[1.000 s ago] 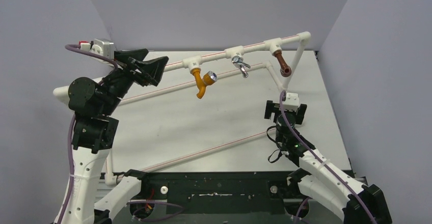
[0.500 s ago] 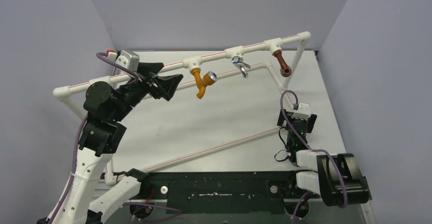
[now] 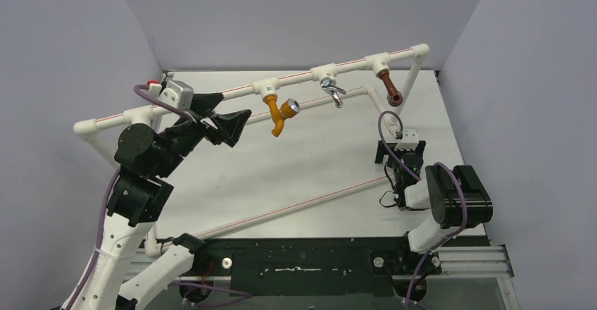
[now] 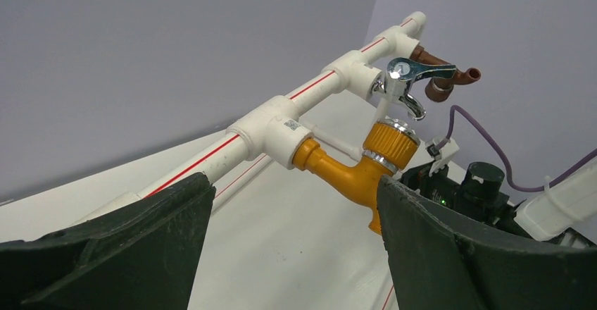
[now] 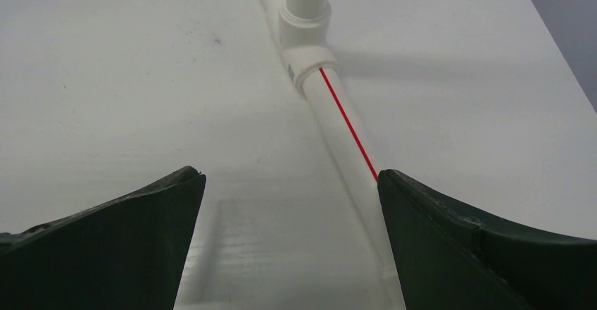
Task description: Install the water faucets
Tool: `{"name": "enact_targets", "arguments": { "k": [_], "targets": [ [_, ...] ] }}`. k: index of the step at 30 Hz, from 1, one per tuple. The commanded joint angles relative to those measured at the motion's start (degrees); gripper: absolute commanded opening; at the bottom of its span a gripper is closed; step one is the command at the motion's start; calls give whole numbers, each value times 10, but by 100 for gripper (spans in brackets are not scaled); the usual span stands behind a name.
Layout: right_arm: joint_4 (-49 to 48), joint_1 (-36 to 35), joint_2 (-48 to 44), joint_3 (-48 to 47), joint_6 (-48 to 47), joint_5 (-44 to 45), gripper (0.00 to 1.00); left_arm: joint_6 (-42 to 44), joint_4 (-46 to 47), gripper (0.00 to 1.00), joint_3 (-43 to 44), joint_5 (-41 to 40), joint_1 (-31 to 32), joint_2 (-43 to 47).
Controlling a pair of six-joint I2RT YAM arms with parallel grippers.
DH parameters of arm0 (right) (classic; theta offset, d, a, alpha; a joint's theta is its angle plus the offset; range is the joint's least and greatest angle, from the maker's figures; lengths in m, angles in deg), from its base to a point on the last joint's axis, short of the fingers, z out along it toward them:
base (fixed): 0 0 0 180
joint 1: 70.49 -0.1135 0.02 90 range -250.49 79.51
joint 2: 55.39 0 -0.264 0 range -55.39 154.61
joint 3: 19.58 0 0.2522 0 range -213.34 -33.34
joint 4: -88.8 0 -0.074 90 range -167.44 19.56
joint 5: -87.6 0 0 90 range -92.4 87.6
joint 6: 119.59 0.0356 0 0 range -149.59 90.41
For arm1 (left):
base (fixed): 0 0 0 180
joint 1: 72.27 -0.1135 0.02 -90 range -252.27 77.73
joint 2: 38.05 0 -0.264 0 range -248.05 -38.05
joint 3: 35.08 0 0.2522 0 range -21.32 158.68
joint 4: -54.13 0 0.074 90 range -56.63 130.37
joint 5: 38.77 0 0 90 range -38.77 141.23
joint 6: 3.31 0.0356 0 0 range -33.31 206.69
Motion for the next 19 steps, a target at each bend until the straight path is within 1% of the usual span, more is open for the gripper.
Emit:
{"name": "enact_targets", "arguments": {
  "k": [1,6,11,14,17,19],
  "targets": [
    [-36,3,-4,-27,-2,-41,100,20,25,84,16,-16,6,19],
    [-31,2,-5,-29,-2,-39,100,9,44,84,30,0,10,31],
    [-29,2,-4,-31,-1,-41,100,-10,85,83,36,36,16,38],
    [-29,2,-4,-30,-2,-39,100,-16,89,83,46,58,20,36],
    [-14,3,2,-42,4,-40,100,-25,102,83,40,61,21,43],
    [-22,2,-3,-34,4,-27,100,-34,110,83,33,60,21,47]
  ]
}}
